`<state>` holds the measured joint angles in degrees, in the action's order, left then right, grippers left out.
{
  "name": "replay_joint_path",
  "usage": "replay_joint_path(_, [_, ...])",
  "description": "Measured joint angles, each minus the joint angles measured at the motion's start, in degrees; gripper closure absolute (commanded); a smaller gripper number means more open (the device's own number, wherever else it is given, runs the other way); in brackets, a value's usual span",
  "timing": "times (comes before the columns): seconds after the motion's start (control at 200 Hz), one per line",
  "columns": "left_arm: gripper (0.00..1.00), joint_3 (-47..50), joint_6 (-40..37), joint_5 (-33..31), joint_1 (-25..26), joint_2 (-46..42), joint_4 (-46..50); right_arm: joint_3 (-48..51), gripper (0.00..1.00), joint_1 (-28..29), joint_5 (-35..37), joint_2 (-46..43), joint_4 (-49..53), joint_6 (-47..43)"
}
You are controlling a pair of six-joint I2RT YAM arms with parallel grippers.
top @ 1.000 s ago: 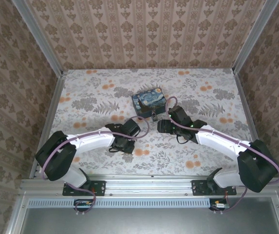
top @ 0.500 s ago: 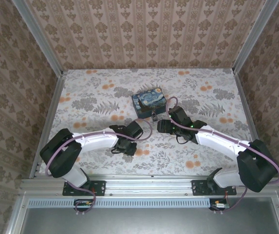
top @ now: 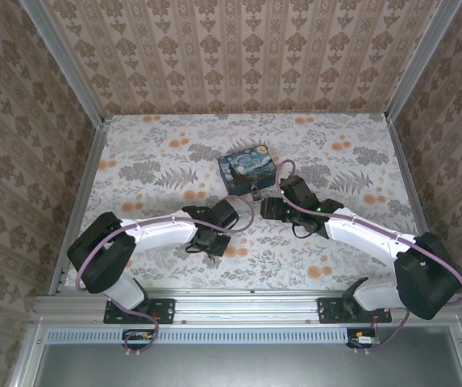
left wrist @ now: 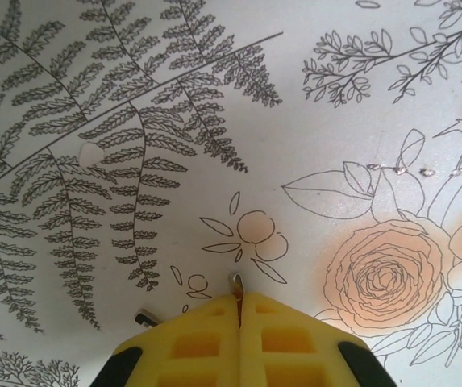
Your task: Unlock a padlock with a key
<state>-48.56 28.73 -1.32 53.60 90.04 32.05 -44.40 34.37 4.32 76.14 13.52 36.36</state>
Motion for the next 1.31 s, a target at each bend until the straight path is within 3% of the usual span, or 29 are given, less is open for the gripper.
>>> replay_joint_path(0.285, [1.0, 0.2, 0.1, 4.0, -5.6, -6.2, -0.2, 0.0, 0.24, 0.0, -0.7, 0.0, 0.0, -0.4])
replay_joint_path(0.415, [1.0, 0.8, 1.5, 8.8, -9.9, -11.5, -2.1, 0.5, 0.27, 0.3, -5.8, -0.3, -2.5, -1.9])
replay_joint_path(0.7, [1.0, 1.4, 8.7, 19.9, -18.2, -19.6, -14.4, 10.2, 0.55, 2.3, -23.4, -3.4, -27.7, 1.0])
replay_joint_path(0.985, [1.0, 0.8, 15.1, 30.1, -21.1, -19.3, -28.7, 11.6, 0.53, 2.3, -30.2, 1.0, -53.7, 7.2])
replay_joint_path(1.305, [1.0, 0.0, 18.1, 36.3, -21.2, -19.2, -36.4, 11.6, 0.49, 2.3, -31.3, 1.9, -58.8, 6.9])
